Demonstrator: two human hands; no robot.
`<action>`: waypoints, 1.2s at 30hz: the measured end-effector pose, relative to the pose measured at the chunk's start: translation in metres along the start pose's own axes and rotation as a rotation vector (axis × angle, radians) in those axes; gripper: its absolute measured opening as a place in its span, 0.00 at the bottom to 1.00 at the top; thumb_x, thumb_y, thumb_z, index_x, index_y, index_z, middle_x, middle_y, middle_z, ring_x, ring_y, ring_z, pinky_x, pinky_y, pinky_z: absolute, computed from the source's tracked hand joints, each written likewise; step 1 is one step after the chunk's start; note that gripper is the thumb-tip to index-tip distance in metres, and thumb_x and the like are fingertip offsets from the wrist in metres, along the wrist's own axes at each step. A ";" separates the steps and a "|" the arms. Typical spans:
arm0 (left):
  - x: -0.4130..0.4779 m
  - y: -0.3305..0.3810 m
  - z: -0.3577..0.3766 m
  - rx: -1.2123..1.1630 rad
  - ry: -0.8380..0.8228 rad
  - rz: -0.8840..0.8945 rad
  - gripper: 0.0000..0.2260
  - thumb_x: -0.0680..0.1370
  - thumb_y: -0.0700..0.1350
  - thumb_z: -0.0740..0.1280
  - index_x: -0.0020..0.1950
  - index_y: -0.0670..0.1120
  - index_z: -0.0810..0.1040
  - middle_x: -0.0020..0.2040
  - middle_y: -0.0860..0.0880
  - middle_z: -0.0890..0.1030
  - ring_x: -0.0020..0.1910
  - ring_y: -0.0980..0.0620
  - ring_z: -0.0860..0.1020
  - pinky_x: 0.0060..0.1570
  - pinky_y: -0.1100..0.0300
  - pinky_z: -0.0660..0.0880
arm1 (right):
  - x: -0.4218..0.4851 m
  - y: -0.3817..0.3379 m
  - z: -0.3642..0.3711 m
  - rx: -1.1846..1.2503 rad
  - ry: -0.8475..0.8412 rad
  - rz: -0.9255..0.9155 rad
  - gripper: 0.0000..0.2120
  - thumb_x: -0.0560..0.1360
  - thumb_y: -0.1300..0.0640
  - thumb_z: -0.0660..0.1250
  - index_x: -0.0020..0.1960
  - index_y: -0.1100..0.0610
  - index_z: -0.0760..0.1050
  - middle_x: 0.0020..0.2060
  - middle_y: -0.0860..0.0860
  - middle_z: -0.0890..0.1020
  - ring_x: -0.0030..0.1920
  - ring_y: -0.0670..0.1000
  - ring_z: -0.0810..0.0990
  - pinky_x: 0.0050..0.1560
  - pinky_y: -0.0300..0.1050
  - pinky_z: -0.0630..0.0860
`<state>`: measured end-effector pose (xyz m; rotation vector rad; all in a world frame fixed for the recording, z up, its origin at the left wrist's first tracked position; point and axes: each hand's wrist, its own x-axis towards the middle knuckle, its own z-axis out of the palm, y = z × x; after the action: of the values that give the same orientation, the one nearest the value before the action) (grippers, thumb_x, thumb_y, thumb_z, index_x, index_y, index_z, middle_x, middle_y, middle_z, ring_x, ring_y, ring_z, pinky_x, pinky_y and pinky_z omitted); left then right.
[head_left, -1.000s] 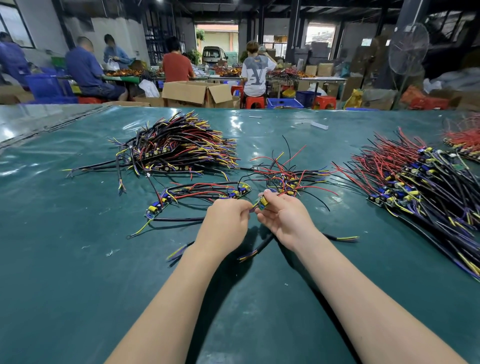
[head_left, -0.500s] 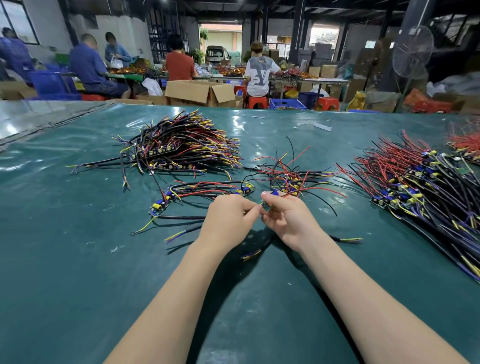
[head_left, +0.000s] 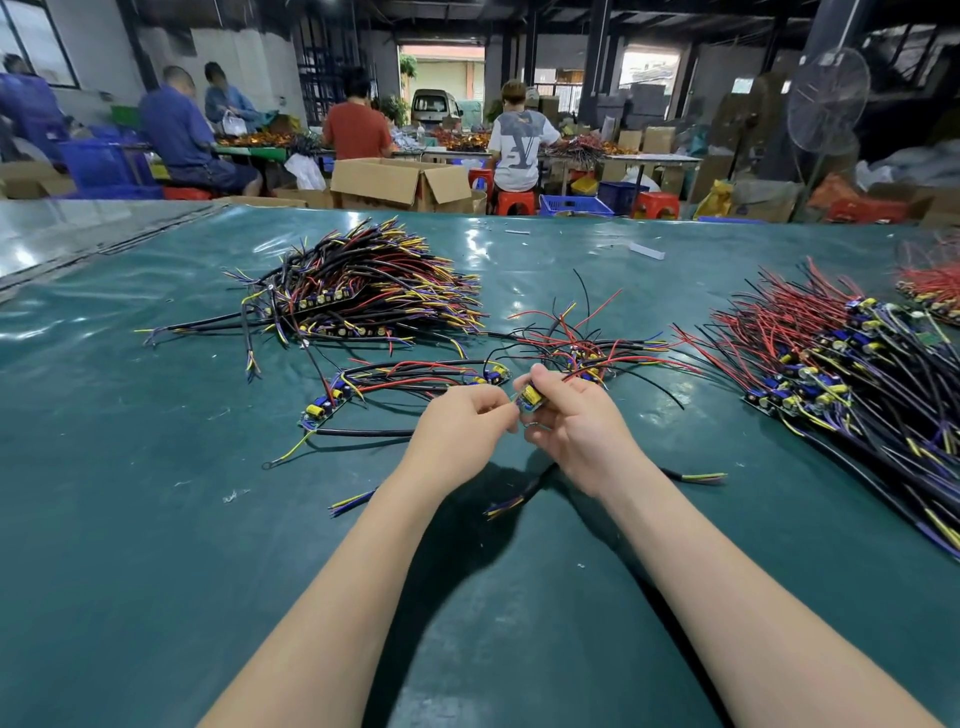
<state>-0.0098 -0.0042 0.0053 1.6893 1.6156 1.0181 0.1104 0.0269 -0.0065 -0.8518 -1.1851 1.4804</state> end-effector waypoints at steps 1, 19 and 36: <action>0.000 0.000 0.000 -0.056 -0.007 -0.002 0.14 0.75 0.41 0.64 0.28 0.50 0.74 0.24 0.52 0.68 0.28 0.54 0.67 0.31 0.61 0.63 | 0.000 0.000 0.000 0.022 0.003 -0.003 0.13 0.78 0.56 0.59 0.37 0.58 0.74 0.25 0.49 0.77 0.27 0.46 0.74 0.29 0.36 0.67; -0.003 -0.007 0.012 0.130 0.272 0.270 0.11 0.75 0.45 0.67 0.33 0.45 0.81 0.24 0.49 0.75 0.26 0.55 0.68 0.31 0.67 0.64 | 0.005 -0.001 -0.005 0.155 0.247 0.099 0.09 0.76 0.60 0.65 0.37 0.58 0.70 0.26 0.52 0.69 0.21 0.44 0.66 0.19 0.33 0.66; 0.002 -0.006 0.006 -0.083 0.140 0.142 0.09 0.74 0.41 0.67 0.34 0.45 0.81 0.30 0.50 0.78 0.28 0.58 0.71 0.31 0.63 0.67 | 0.001 -0.003 0.000 0.164 0.170 0.041 0.10 0.76 0.59 0.64 0.37 0.59 0.72 0.20 0.47 0.75 0.20 0.42 0.71 0.22 0.32 0.70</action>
<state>-0.0084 -0.0006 -0.0030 1.7298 1.5332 1.2808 0.1110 0.0280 -0.0033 -0.8752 -0.9131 1.4849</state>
